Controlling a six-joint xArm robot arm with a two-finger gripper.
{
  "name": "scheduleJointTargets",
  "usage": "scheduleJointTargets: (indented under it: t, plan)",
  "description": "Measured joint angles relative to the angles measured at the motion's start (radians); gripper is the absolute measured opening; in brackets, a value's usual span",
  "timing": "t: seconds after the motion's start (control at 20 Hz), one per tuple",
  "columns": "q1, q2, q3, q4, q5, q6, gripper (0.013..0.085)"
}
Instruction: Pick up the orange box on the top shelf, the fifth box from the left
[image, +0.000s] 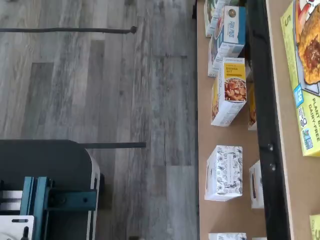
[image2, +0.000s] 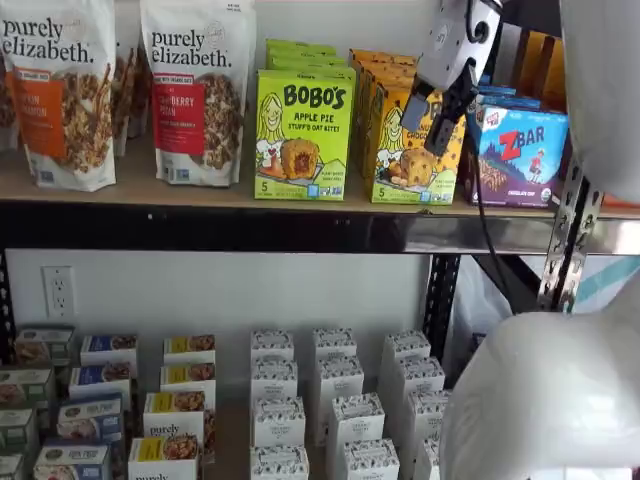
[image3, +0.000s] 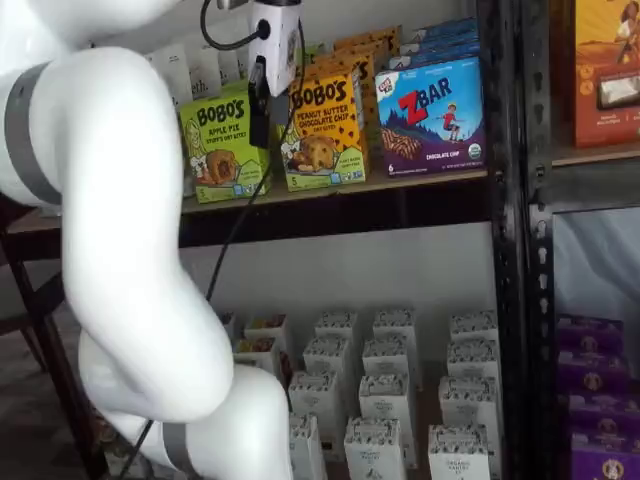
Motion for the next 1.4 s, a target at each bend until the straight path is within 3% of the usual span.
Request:
scheduleJointTargets:
  t: [0.15, 0.45, 0.7, 1.15, 1.4]
  plan:
    - [-0.019, 0.011, -0.02, 0.061, 0.017, -0.001, 0.085]
    - [-0.016, 0.046, -0.082, 0.09, 0.062, 0.018, 0.085]
    - [-0.035, 0.125, -0.192, 0.149, 0.146, 0.029, 0.085]
    - [-0.05, 0.275, -0.397, 0.179, 0.247, 0.052, 0.085]
    - [-0.065, 0.303, -0.431, 0.212, 0.223, 0.053, 0.085]
